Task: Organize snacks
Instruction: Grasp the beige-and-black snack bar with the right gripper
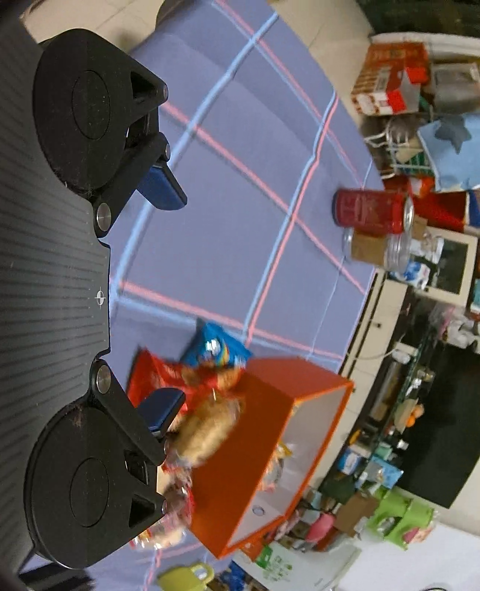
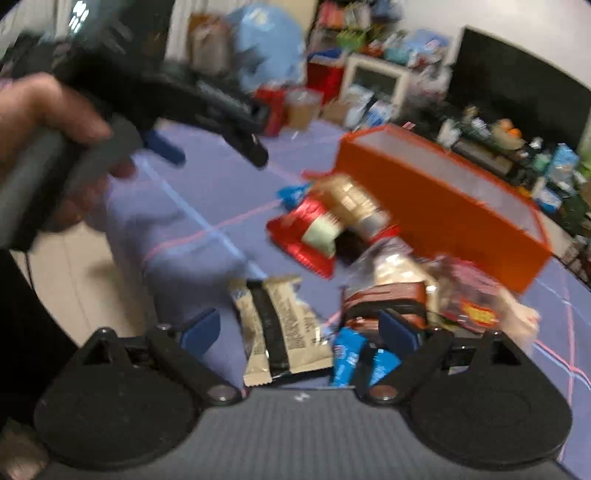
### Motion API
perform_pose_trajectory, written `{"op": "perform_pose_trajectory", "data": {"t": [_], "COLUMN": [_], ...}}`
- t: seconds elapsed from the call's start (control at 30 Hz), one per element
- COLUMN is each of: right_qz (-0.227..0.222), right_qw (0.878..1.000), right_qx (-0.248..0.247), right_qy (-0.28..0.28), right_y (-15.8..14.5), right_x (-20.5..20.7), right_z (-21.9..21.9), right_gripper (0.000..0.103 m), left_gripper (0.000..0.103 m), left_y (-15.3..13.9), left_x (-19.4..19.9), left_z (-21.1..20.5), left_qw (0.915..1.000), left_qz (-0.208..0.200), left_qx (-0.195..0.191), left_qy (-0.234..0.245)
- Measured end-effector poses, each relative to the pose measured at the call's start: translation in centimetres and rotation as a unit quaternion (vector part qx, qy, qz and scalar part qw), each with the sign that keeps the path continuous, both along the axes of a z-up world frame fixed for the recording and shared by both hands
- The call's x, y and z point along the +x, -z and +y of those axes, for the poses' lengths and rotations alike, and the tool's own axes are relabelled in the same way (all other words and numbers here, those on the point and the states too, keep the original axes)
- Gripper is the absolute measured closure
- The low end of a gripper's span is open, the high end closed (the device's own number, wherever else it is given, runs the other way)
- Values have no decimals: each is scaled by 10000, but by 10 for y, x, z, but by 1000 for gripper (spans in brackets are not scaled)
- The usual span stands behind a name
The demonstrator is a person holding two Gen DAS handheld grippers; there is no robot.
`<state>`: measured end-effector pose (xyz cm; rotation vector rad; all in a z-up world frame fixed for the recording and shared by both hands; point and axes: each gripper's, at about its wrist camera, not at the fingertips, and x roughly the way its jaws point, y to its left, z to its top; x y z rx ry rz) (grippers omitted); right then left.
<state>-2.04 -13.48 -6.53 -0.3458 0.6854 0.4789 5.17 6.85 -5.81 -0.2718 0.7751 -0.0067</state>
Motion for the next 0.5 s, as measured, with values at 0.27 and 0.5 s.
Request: {"op": "perform_pose_trajectory", "data": {"t": [0.27, 0.5], "right_qz": [916, 1701], "right_qw": [9894, 9838], "right_qx": [-759, -556], "right_qy": [-838, 67], "right_y": [10, 17], "right_x": [48, 74], "right_z": [36, 41], "right_gripper": [46, 56], "left_gripper": [18, 18], "left_y": [7, -2], "left_x": [6, 0], "left_z": [28, 51], "left_qw": [9990, 9954], "left_qz": [23, -130], "left_qx": [-435, -946], "left_qy": [90, -98]}}
